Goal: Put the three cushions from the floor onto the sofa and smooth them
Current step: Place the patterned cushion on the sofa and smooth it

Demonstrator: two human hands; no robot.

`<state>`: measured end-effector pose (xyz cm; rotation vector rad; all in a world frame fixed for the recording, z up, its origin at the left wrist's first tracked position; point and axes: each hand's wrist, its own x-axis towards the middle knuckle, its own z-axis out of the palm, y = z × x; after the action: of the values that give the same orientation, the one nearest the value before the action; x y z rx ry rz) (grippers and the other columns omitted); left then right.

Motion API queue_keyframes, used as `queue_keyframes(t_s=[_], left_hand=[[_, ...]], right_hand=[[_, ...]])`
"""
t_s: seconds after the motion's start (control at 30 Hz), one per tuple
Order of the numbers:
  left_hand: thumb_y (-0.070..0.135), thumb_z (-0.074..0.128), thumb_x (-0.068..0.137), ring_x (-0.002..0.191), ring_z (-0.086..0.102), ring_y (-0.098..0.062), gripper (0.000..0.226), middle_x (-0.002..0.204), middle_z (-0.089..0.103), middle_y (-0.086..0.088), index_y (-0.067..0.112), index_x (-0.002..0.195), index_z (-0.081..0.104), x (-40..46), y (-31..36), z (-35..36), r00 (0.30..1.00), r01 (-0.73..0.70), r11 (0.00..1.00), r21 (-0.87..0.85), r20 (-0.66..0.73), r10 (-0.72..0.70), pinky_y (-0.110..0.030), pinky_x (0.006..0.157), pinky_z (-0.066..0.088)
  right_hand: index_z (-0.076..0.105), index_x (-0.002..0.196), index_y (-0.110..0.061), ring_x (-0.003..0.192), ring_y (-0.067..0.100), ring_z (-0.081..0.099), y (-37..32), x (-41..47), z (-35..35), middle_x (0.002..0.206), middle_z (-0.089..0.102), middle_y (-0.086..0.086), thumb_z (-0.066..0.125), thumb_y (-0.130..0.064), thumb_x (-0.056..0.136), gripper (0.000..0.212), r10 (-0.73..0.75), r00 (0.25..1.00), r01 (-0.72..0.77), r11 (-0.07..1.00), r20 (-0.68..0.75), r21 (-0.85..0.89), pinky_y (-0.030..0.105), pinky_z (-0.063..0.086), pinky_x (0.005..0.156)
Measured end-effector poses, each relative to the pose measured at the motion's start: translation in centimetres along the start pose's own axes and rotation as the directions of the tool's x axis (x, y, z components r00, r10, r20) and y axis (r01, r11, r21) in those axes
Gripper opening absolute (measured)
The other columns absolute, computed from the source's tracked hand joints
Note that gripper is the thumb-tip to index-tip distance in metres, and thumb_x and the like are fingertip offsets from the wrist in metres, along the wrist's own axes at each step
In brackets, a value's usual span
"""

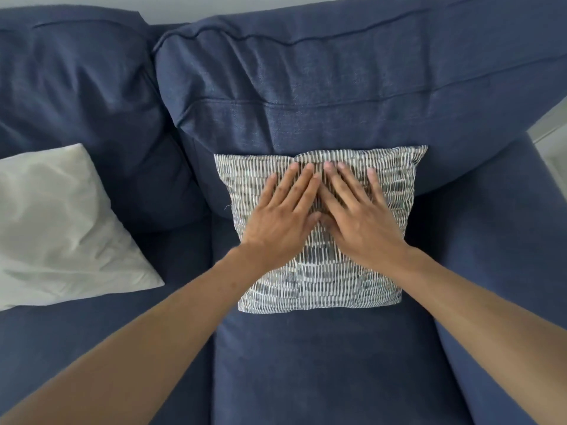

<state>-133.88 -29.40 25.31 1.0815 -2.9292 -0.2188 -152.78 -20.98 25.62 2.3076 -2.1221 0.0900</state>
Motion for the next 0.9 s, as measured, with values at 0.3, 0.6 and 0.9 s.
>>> queue_keyframes(t_s=[0.3, 0.6, 0.9], left_hand=[[0.070, 0.006, 0.107, 0.165, -0.019, -0.018, 0.084, 0.180, -0.018, 0.000, 0.018, 0.171, -0.009, -3.4, -8.3, -0.6, 0.959, 0.277, 0.961, 0.021, 0.066, -0.277, -0.051, 0.136, 0.001], [0.050, 0.013, 0.116, 0.165, -0.020, -0.026, 0.069, 0.179, -0.021, -0.006, 0.015, 0.172, -0.007, -4.8, 0.3, 1.2, 1.000, -0.024, 0.999, 0.032, -0.006, 0.025, -0.058, 0.135, 0.003], [0.050, 0.017, 0.115, 0.167, -0.013, -0.030, 0.070, 0.180, -0.017, -0.008, 0.012, 0.172, 0.000, -7.9, -3.1, 4.5, 0.971, 0.224, 0.968, 0.110, 0.056, -0.231, -0.060, 0.134, 0.008]], right_hand=[[0.006, 0.174, -0.017, 0.170, 0.026, -0.002, 6.3, -2.5, -0.1, 0.184, 0.000, 0.004, 0.013, -0.063, 0.112, 0.077, 0.373, 0.927, -0.374, 0.927, 0.022, 0.025, 0.068, 0.001, 0.133], [0.013, 0.173, -0.009, 0.170, 0.030, 0.000, -0.9, -4.9, 1.9, 0.183, 0.001, 0.013, 0.034, -0.049, 0.117, 0.072, -0.037, 0.999, 0.037, 0.999, -0.027, -0.024, 0.067, 0.013, 0.133], [0.011, 0.173, -0.007, 0.170, 0.028, -0.004, 2.2, -9.2, 5.1, 0.184, -0.004, 0.008, 0.023, -0.053, 0.115, 0.075, 0.235, 0.970, -0.229, 0.970, 0.067, -0.079, 0.068, 0.009, 0.133]])
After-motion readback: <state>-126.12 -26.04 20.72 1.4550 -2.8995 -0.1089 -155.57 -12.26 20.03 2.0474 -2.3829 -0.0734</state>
